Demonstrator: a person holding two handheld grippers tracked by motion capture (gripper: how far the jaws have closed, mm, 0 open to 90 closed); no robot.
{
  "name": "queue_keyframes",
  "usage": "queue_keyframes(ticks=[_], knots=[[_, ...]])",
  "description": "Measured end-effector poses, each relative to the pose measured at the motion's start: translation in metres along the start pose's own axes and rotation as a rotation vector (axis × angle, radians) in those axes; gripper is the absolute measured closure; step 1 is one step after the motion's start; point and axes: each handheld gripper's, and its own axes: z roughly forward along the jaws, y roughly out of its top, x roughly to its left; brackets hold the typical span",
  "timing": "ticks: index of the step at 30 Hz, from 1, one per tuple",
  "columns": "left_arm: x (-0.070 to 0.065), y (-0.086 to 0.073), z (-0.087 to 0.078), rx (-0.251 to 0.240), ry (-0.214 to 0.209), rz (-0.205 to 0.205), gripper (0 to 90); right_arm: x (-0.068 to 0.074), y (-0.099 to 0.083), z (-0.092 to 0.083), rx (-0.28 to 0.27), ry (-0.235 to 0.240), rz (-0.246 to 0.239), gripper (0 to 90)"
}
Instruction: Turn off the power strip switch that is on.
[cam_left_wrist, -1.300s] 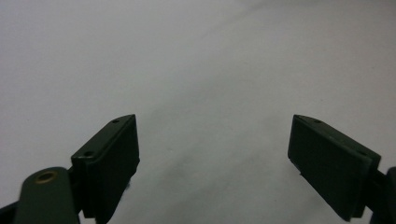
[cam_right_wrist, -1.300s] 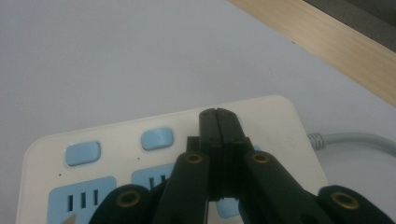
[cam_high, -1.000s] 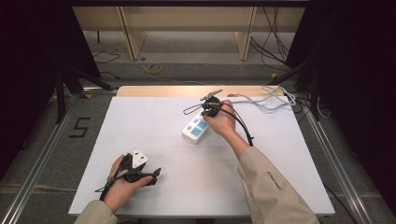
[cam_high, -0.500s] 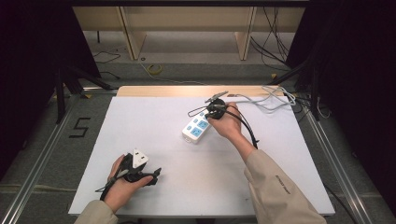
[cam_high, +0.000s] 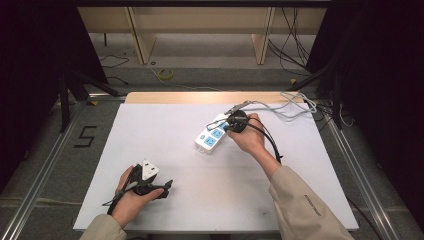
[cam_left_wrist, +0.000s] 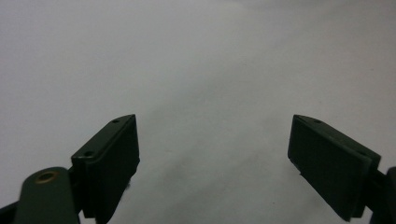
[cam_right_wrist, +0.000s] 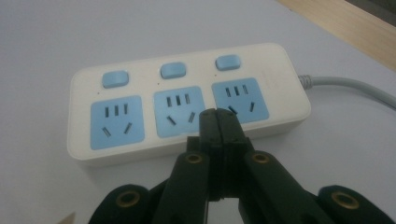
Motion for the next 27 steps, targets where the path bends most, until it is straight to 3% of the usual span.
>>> queue_keyframes(ticks=[13,27], knots=[[0.000,0.000,0.000,0.001,0.001,-0.004,16.4,-0.003,-0.017,-0.015,-0.006,0.000,-0.001,90.0],[-0.001,0.000,0.001,0.002,-0.001,-0.006,16.5,0.003,-0.039,-0.033,-0.004,0.021,-0.011,90.0]])
